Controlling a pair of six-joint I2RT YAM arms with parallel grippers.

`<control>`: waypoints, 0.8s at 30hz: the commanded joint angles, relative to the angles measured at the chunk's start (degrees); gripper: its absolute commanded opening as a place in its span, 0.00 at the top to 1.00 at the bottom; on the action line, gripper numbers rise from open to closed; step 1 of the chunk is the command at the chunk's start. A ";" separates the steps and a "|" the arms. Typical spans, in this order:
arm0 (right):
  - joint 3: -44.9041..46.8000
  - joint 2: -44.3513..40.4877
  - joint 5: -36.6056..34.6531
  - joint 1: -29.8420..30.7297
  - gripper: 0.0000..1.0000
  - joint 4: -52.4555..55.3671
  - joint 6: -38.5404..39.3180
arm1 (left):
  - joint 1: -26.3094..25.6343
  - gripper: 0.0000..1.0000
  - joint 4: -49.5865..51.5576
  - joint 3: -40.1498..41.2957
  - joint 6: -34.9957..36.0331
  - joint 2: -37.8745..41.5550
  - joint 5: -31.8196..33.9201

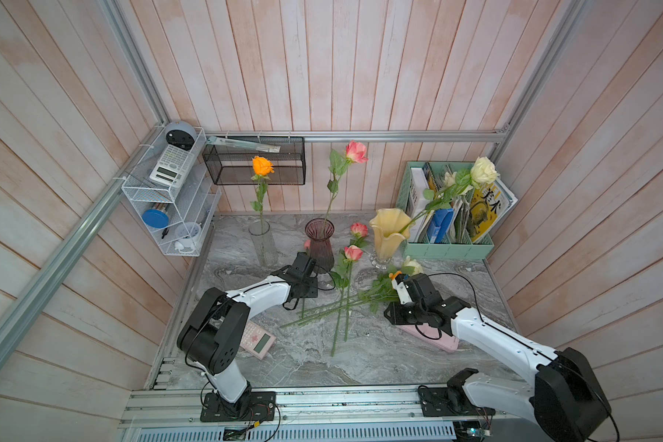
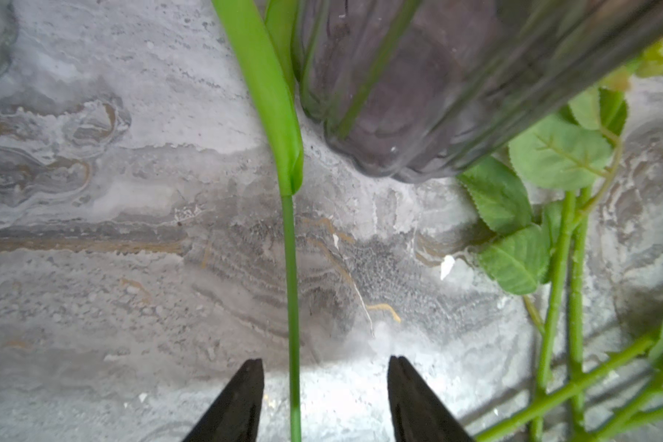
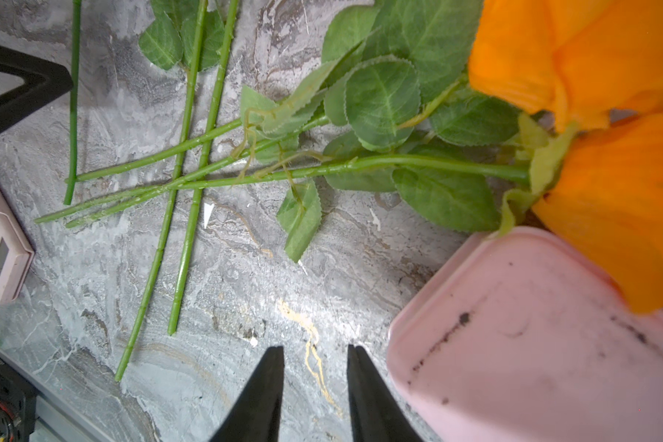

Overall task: Arrange the flowers in different vases according to their colors
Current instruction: Pick up the flower at the center of the board.

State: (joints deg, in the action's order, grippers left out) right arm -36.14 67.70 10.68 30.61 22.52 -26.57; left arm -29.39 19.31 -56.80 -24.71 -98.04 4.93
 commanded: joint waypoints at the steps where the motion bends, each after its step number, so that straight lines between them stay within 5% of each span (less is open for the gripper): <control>1: 0.70 0.33 0.76 0.32 0.65 0.31 -0.06 | 0.80 0.49 2.92 -2.44 1.40 -1.98 0.92; 10: 0.94 0.42 0.76 0.30 0.65 -0.10 -0.17 | 0.83 0.56 5.12 -4.94 2.37 -6.71 2.71; 24: 0.92 -0.02 0.65 0.32 0.65 0.23 -0.24 | 0.82 0.84 5.96 -3.98 2.24 -7.67 6.25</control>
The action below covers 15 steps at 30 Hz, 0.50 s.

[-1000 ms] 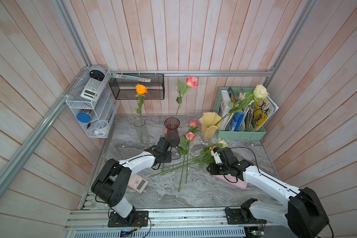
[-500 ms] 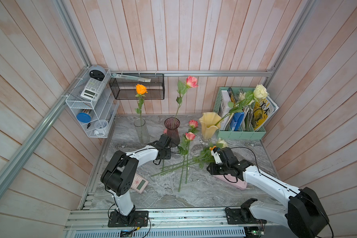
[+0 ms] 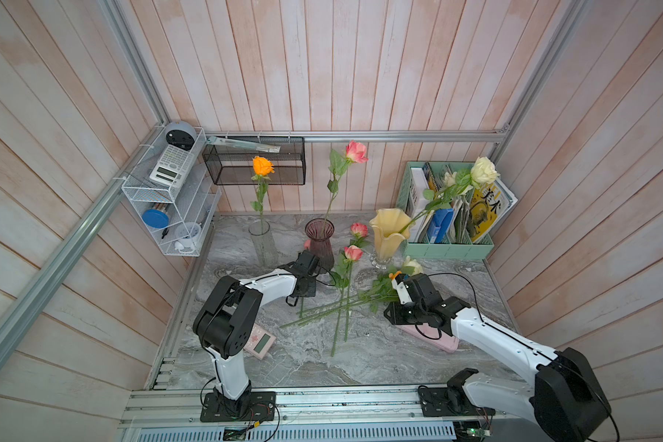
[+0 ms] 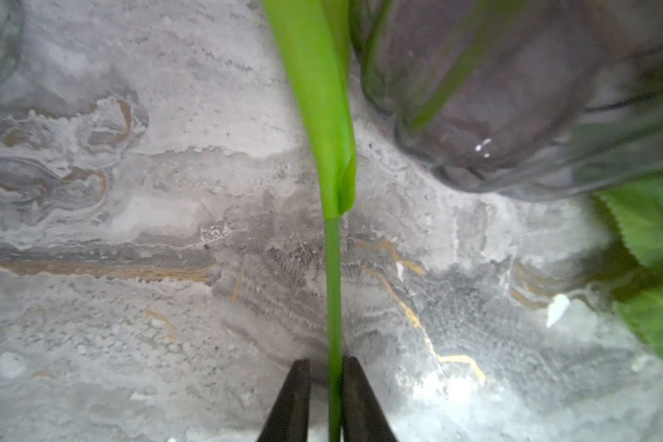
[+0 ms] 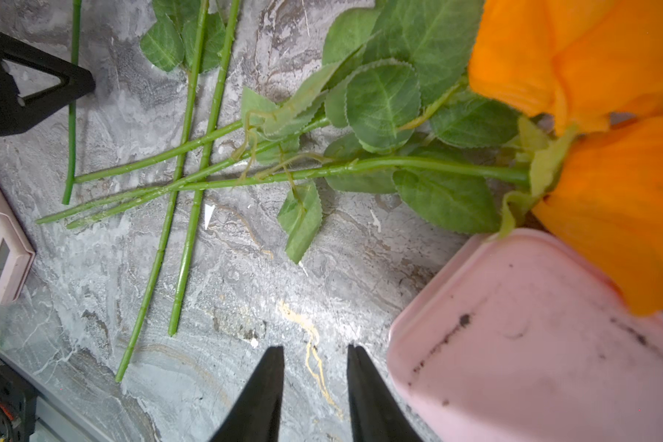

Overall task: Arrange the flowers in different vases according to their colors
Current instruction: Pick up the flower at the center of the board.

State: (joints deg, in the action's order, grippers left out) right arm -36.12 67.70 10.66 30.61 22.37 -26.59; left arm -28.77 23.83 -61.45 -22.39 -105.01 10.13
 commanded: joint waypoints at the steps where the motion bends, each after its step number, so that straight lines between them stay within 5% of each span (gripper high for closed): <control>1: 0.88 -0.03 0.73 0.33 0.65 0.32 -0.22 | 0.21 0.86 1.47 0.88 -0.04 -0.33 1.32; 8: 0.58 0.19 0.78 0.32 0.66 0.54 -0.04 | 0.43 1.00 2.89 1.41 -0.28 2.28 3.17; 15: 0.47 -0.24 0.59 0.33 0.65 0.80 0.12 | 0.46 1.00 5.25 2.20 -1.10 6.80 5.36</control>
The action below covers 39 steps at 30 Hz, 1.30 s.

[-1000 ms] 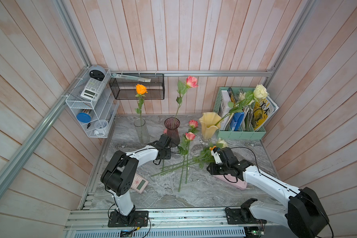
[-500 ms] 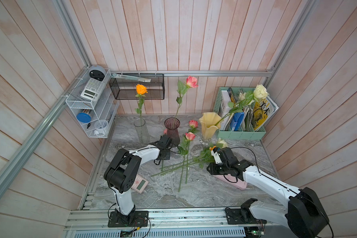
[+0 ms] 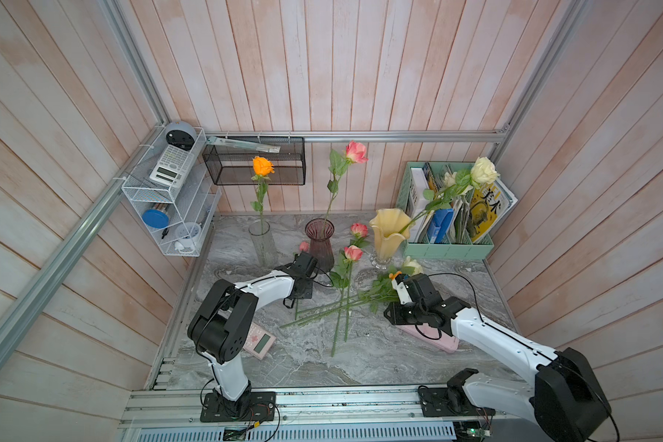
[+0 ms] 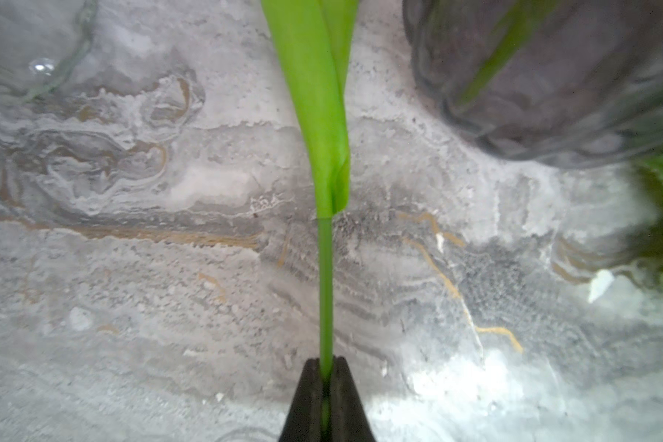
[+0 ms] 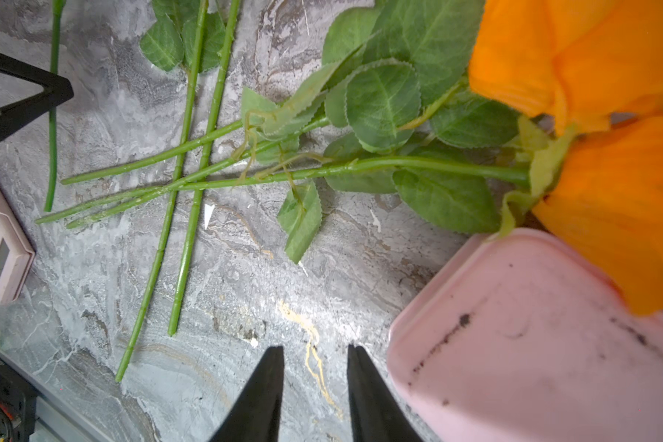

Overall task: Arrange the flowers in different vases according to their colors
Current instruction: Pick up the flower at the center of the board, then insert the flower into the vase.

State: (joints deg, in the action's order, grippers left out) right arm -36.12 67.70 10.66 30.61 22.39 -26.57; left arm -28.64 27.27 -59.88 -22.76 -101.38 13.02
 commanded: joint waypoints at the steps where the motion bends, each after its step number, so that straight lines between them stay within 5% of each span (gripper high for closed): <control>1: 0.46 -0.34 0.59 0.32 0.65 0.84 0.11 | 0.30 1.00 2.08 0.93 -0.83 4.22 2.79; 12: 0.31 0.37 0.64 0.33 0.65 0.44 0.29 | -0.48 1.00 11.41 1.06 -1.93 23.40 6.87; 22: -0.02 2.12 1.20 0.33 0.65 -0.83 0.02 | -7.92 1.00 16.43 -6.55 0.93 40.80 10.86; 28: -0.65 2.87 1.30 0.32 0.65 -0.83 0.20 | -9.45 1.00 2.31 -7.94 9.06 44.13 9.73; 39: 0.11 1.91 1.19 0.33 0.65 -0.42 -0.15 | -9.33 1.00 -30.12 -14.44 22.18 28.08 -1.82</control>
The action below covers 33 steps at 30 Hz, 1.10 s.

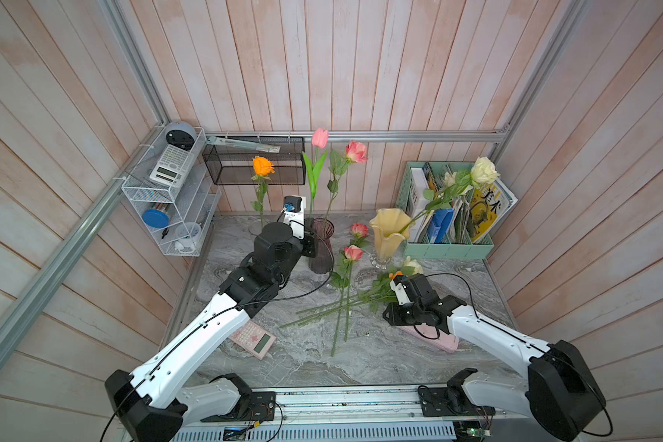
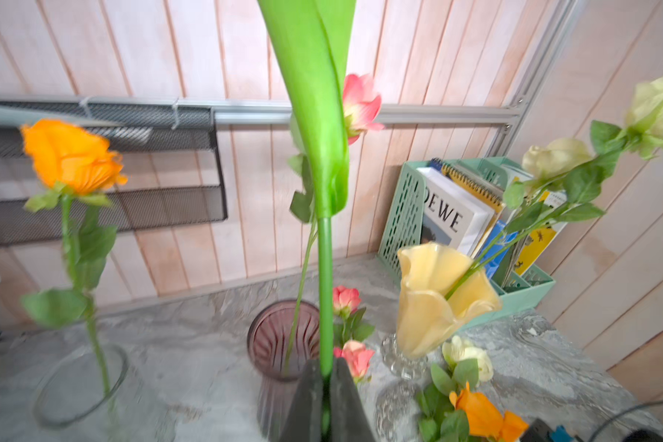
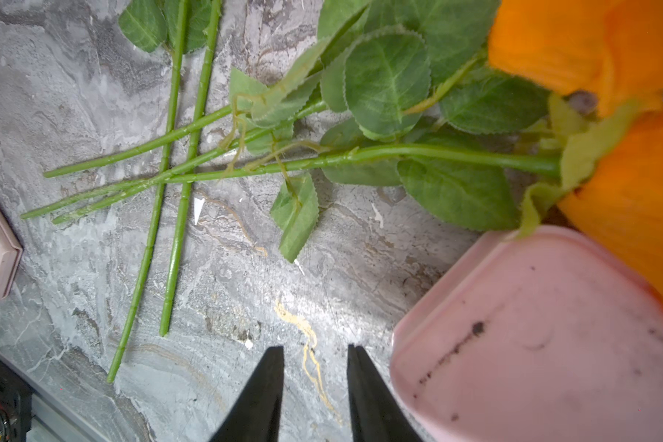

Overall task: Arrange the flowers in different vases according to their colors
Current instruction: Insert the flower into the vase.

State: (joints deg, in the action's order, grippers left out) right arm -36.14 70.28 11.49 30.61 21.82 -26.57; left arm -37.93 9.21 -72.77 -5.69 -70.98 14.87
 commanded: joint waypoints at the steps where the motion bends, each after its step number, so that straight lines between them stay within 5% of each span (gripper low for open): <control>1: 0.22 -0.67 0.46 0.33 0.65 0.17 -0.07 | 0.02 1.00 -15.42 -1.00 6.16 -3.53 -3.81; 11: 1.03 0.12 0.21 0.30 0.65 0.28 0.71 | 3.74 1.00 -35.32 1.32 11.20 -15.46 -3.88; 31: -0.33 1.32 4.73 -0.03 0.65 1.62 -0.21 | 6.20 1.00 -53.94 8.79 11.47 -30.24 -1.04; 33: -0.60 0.14 4.86 -0.03 0.64 2.04 -0.25 | 6.23 0.84 -54.02 10.20 10.48 -30.27 -0.90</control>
State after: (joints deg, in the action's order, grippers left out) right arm -35.81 72.31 14.26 30.61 22.41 -25.87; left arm -31.88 -40.91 -63.88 5.96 -100.97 12.80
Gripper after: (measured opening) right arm 0.356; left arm 0.109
